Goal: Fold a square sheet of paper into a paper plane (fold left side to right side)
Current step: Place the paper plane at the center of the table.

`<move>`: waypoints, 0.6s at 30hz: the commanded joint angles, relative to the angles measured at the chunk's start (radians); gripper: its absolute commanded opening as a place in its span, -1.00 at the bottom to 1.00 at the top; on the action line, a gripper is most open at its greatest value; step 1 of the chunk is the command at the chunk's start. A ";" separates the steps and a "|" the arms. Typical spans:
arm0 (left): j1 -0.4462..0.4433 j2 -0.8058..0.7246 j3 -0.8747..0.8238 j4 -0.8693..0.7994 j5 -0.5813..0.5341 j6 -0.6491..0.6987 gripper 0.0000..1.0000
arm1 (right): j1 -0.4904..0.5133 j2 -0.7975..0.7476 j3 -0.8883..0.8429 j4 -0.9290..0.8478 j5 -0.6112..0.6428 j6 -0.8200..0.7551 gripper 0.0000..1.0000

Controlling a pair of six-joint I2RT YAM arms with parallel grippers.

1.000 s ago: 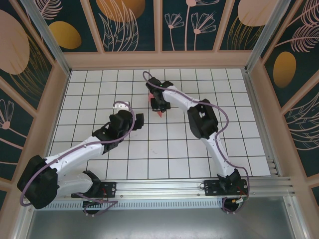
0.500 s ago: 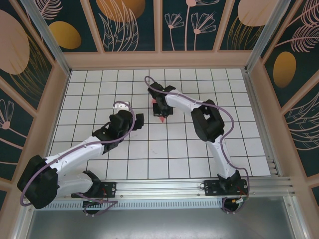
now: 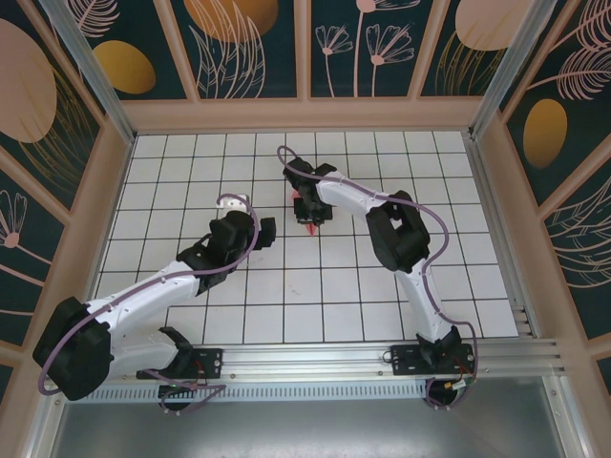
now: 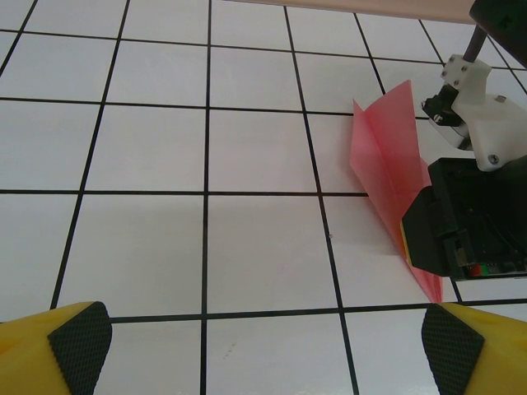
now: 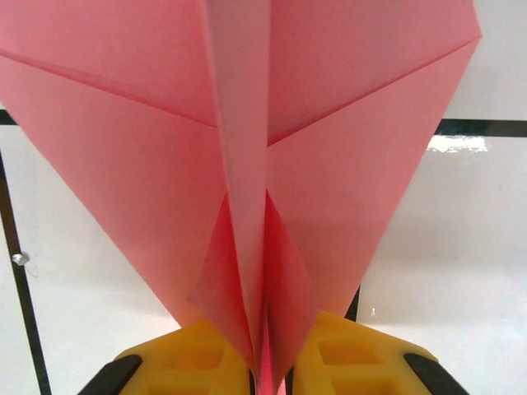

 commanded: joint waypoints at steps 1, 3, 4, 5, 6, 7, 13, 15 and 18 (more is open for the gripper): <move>0.004 -0.002 0.025 -0.026 -0.012 0.001 0.97 | 0.010 -0.041 0.030 -0.046 0.029 0.007 -0.57; 0.004 -0.003 0.026 -0.027 -0.011 0.001 0.97 | 0.011 -0.052 0.030 -0.051 0.033 0.004 -0.54; 0.004 -0.004 0.027 -0.030 -0.012 0.001 0.97 | 0.011 -0.058 0.031 -0.056 0.035 0.004 -0.53; 0.004 -0.004 0.028 -0.030 -0.012 0.001 0.97 | 0.013 -0.064 0.031 -0.059 0.038 0.004 -0.52; 0.004 -0.004 0.028 -0.031 -0.016 0.001 0.97 | 0.014 -0.067 0.031 -0.064 0.040 0.003 -0.50; 0.004 -0.006 0.028 -0.032 -0.018 0.001 0.97 | 0.016 -0.070 0.032 -0.067 0.042 0.003 -0.49; 0.005 -0.013 0.029 -0.037 -0.026 0.001 0.97 | 0.033 -0.091 0.066 -0.104 0.067 -0.004 -0.32; 0.005 -0.015 0.029 -0.035 -0.034 -0.008 0.97 | 0.040 -0.105 0.078 -0.117 0.074 -0.005 -0.26; 0.010 -0.012 0.035 -0.032 -0.029 -0.021 0.97 | 0.046 -0.141 0.091 -0.139 0.095 -0.008 -0.18</move>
